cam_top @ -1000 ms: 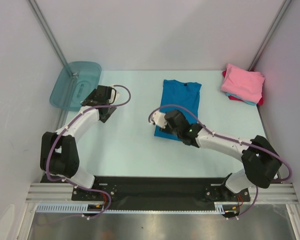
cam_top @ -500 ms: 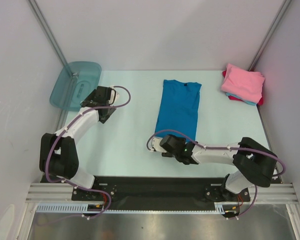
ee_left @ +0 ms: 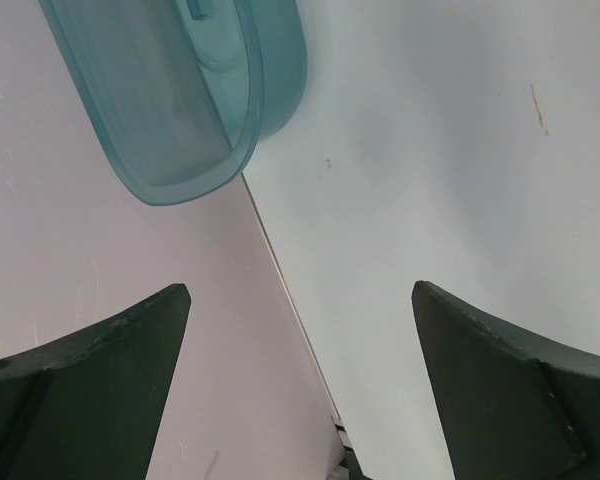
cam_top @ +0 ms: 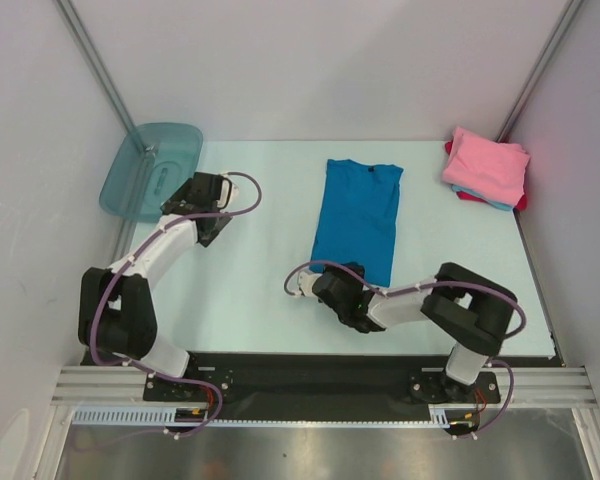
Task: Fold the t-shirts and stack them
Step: Fold the tshirt
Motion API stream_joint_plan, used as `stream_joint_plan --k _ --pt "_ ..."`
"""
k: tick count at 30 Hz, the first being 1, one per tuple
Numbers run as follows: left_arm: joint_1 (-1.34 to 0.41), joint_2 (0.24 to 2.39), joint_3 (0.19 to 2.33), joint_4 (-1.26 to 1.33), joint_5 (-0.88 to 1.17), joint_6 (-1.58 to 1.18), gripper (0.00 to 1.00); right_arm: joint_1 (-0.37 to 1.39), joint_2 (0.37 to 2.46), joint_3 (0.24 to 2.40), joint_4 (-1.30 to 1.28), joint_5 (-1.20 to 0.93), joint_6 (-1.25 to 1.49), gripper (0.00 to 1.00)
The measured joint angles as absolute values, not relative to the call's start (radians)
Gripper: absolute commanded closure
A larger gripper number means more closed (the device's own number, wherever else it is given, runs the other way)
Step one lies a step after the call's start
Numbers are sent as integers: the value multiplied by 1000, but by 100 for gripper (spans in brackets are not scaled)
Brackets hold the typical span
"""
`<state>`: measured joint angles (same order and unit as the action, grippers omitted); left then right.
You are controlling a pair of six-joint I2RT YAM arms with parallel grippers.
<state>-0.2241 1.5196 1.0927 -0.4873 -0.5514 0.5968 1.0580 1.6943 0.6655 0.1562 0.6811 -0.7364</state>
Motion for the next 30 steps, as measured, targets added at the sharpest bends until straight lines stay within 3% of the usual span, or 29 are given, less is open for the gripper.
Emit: stream_joint_plan --k 5,8,9,10,23,30 --pt "-224 1501 1086 -480 -554 611 0 951 1820 694 378 744 -844 42" --pt "-224 1488 1077 -476 -557 618 0 925 1834 690 430 730 -871 71" --pt "-224 1486 1076 -475 -558 622 0 923 1838 684 427 723 -874 96" --pt "-224 1486 1075 -475 -559 623 0 924 1840 678 422 714 -880 100" --pt "-224 1487 1075 -469 -573 630 0 1021 1597 663 70 622 -894 100" --pt "-224 1487 1075 -469 -573 630 0 1064 1493 719 46 687 -943 100"
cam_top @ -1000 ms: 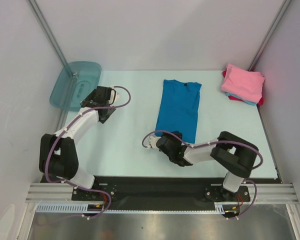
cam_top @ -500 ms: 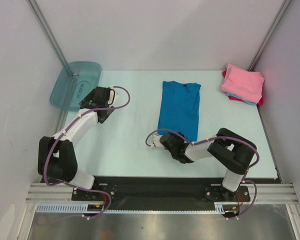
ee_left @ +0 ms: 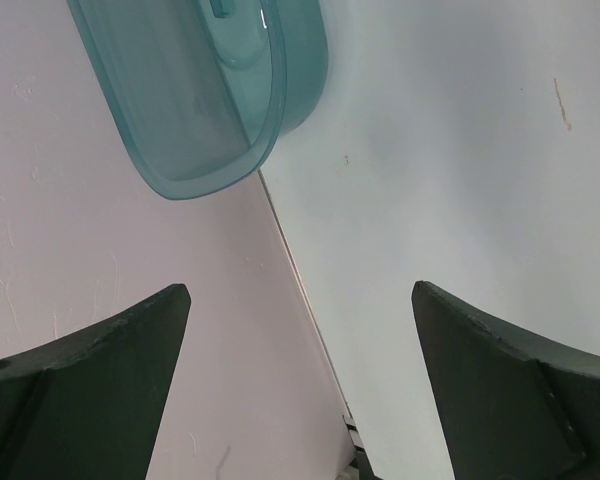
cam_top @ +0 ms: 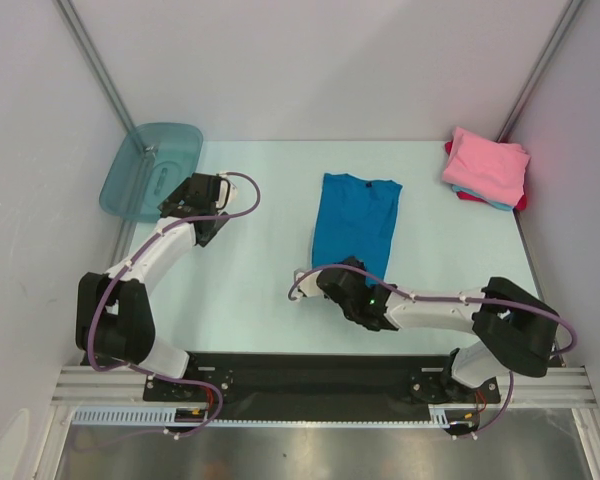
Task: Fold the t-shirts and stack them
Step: Fold the tshirt
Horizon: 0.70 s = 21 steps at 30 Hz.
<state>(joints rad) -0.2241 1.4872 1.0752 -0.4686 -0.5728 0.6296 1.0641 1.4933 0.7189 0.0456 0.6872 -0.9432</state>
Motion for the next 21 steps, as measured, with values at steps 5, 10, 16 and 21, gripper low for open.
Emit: stream_joint_plan --k 5,10,16,21 --pt "-224 1487 1075 -469 -573 629 0 1058 1480 719 118 744 -1048 100" --pt "-224 1487 1075 -469 -573 629 0 976 1510 720 286 760 -1164 100" --pt "-224 1487 1075 -469 -573 629 0 809 1688 779 494 741 -1264 100" --pt "-224 1487 1075 -469 -573 629 0 715 1826 853 584 712 -1305 100"
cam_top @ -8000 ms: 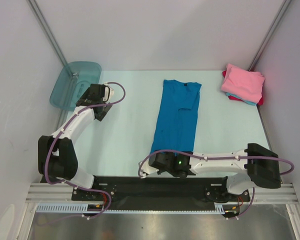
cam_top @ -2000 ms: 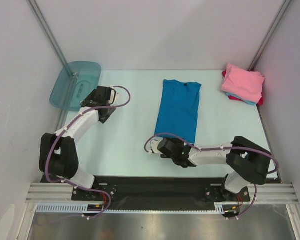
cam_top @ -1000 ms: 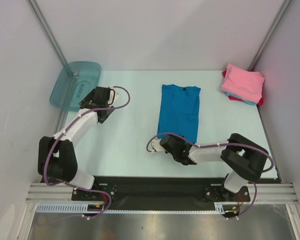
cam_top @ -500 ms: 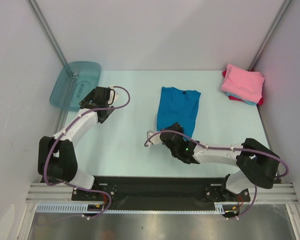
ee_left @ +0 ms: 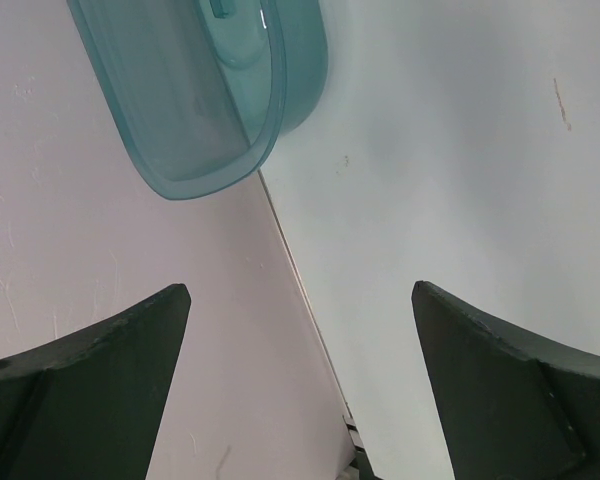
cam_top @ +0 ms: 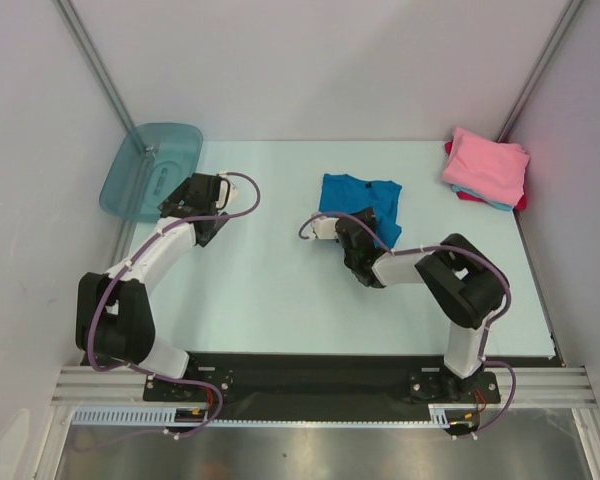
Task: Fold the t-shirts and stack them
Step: Fold the tshirt
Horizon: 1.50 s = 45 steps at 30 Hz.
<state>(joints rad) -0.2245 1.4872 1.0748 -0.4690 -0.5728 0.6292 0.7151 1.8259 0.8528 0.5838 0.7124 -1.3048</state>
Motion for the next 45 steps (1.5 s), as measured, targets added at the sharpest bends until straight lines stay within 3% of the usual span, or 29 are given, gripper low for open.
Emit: stream_joint_plan --k 15,26,28,29,32,36,45 --pt "-224 1505 1075 -466 -572 628 0 599 2041 1129 664 627 -1370 100" --pt "-224 1505 1075 -465 -572 629 0 561 2136 1203 658 614 -1371 100" --pt "-224 1505 1075 -465 -572 629 0 559 2146 1209 656 615 -1371 85" --pt "-224 1505 1075 -465 -572 629 0 556 2159 1220 656 617 -1371 62" --pt "-224 1505 1075 -465 -572 629 0 546 2201 1255 685 630 -1390 36" --pt "-224 1505 1075 -465 -572 628 0 528 2299 1311 853 667 -1472 29" --pt "-224 1505 1075 -465 -569 628 0 519 2345 1334 1035 725 -1550 27"
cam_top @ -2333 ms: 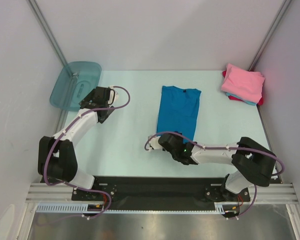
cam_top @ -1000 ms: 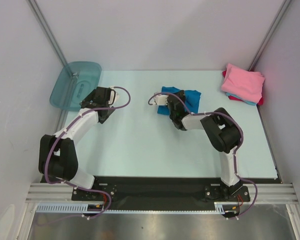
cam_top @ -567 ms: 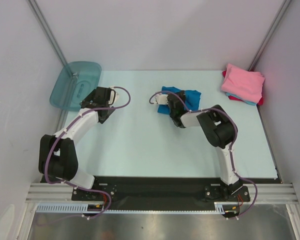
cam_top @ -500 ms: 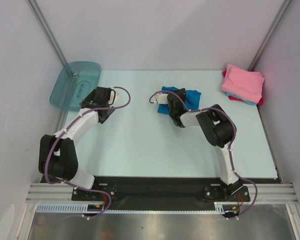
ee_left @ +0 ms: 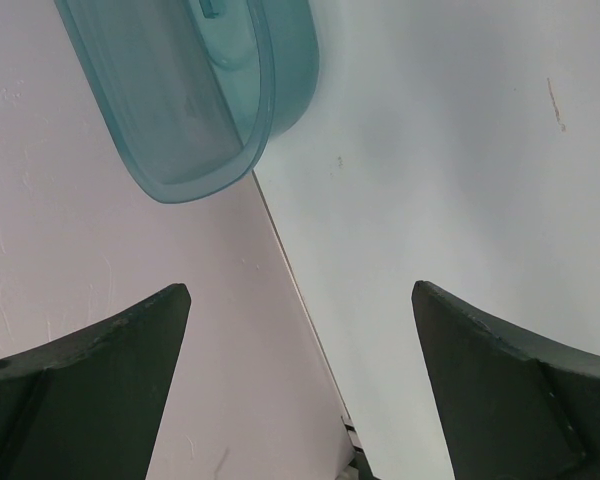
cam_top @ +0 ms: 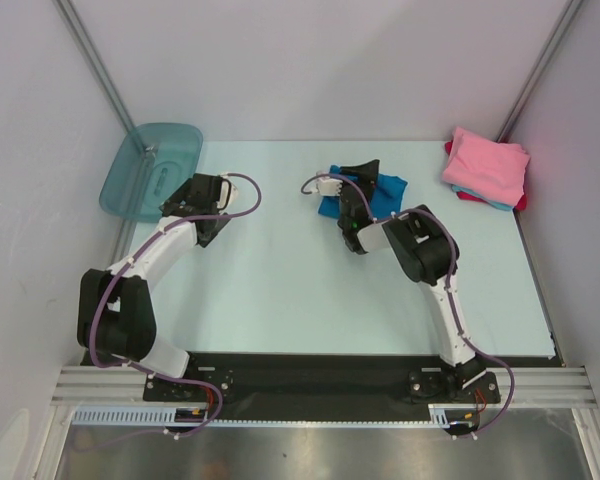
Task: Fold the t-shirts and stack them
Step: Fold the tshirt
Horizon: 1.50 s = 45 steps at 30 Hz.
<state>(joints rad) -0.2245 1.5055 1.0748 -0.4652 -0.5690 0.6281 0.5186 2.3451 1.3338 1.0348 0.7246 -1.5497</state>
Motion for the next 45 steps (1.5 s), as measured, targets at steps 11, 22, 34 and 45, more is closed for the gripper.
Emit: stream_joint_plan --k 11,22,34,45 --pt "-224 1512 1075 -466 -564 628 0 515 2047 1232 818 728 -1312 26" --pt "-225 1511 1073 -465 -564 627 0 425 2037 1314 555 680 -1178 26" --pt "-232 1511 1066 -466 -564 626 0 435 2101 1342 482 647 -1152 37" --pt "-246 1511 1066 -466 -565 626 0 435 2125 1367 477 639 -1159 100"
